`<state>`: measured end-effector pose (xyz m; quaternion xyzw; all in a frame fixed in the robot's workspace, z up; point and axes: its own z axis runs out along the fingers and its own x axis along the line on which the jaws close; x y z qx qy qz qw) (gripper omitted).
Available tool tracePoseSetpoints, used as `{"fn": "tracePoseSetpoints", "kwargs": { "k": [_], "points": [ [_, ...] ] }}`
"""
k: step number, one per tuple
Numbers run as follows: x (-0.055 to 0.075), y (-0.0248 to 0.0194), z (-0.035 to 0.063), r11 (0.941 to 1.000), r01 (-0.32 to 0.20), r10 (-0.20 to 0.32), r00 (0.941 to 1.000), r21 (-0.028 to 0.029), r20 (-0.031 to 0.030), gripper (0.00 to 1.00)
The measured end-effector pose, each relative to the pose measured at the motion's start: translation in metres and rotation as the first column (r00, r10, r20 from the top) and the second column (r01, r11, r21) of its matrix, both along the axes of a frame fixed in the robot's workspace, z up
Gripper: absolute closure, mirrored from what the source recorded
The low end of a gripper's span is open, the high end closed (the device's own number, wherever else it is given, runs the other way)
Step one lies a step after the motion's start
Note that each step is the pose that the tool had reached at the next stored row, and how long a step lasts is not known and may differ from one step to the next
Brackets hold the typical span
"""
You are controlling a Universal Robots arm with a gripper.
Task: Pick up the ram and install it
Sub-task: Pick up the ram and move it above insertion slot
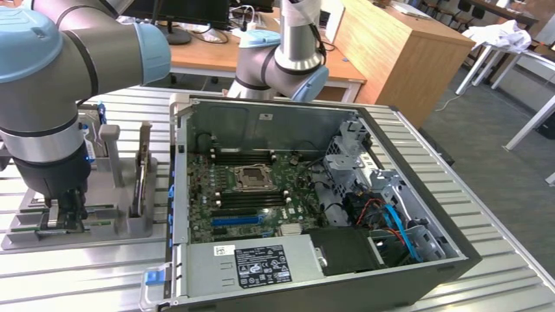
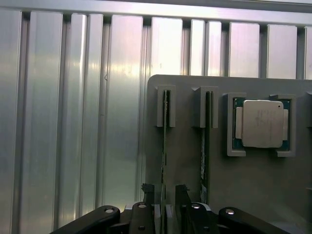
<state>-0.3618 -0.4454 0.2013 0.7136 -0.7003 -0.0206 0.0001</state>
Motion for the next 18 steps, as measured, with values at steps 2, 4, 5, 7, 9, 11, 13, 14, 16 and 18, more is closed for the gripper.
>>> {"fn": "tracePoseSetpoints", "kwargs": {
  "k": [2, 4, 5, 7, 9, 11, 13, 14, 16, 18],
  "points": [
    [0.0, 0.0, 0.0, 1.0, 0.0, 0.0, 1.0, 0.0, 0.0, 0.69],
    [0.0, 0.0, 0.0, 1.0, 0.0, 0.0, 1.0, 0.0, 0.0, 0.69],
    [0.0, 0.0, 0.0, 1.0, 0.0, 0.0, 1.0, 0.0, 0.0, 0.69],
    [0.0, 0.0, 0.0, 1.0, 0.0, 0.0, 1.0, 0.0, 0.0, 0.69],
    [0.0, 0.0, 0.0, 1.0, 0.0, 0.0, 1.0, -0.0001, -0.0001, 0.69],
    [0.0, 0.0, 0.0, 1.0, 0.0, 0.0, 1.0, 0.0, 0.0, 0.7],
    [0.0, 0.0, 0.0, 1.0, 0.0, 0.0, 1.0, 0.0, 0.0, 0.77],
    [0.0, 0.0, 0.0, 1.0, 0.0, 0.0, 1.0, 0.0, 0.0, 0.77],
    [0.0, 0.0, 0.0, 1.0, 0.0, 0.0, 1.0, -0.0001, 0.0, 0.77],
    [0.0, 0.0, 0.0, 1.0, 0.0, 0.0, 1.0, 0.0, 0.0, 0.77]
  ]
}}
